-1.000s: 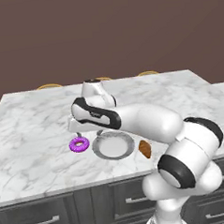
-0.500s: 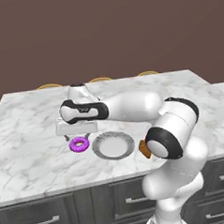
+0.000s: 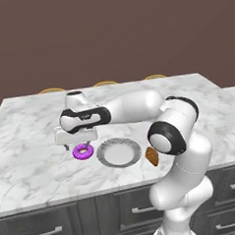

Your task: Place the pastries on the plates.

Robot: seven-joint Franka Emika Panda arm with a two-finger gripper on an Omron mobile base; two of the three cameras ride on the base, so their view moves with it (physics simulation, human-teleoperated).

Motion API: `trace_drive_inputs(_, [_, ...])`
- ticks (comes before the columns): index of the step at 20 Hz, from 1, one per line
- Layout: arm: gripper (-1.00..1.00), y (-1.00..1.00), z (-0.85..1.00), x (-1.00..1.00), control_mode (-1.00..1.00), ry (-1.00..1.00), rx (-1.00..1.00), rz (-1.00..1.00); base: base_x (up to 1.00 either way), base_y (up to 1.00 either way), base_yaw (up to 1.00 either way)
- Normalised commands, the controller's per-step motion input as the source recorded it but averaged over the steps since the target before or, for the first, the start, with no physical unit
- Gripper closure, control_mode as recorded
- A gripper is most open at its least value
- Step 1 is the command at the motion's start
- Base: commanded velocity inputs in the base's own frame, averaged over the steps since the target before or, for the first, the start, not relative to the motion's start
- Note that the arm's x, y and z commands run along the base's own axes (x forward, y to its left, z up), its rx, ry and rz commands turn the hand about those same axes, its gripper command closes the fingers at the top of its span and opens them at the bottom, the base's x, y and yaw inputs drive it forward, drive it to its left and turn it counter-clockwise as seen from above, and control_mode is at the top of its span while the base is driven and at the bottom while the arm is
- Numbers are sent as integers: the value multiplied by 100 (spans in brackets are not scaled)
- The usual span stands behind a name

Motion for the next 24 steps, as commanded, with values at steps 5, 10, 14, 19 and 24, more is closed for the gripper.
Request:
trace_drive_inputs(5, [-100, 0, -25, 16, -100, 0, 0, 0, 0, 0, 0])
trace_drive_inputs(10, [-100, -1, -24, 12, -100, 0, 0, 1, 0, 0, 0])
trace_drive_inputs(14, [-100, 0, -19, 34, -100, -2, 0, 3, 0, 0, 0])
trace_drive_inputs(19, [-100, 0, -13, 32, -100, -4, 0, 6, 0, 0, 0])
trace_drive_inputs(24, [-100, 4, -24, 44, -100, 0, 0, 4, 0, 0, 0])
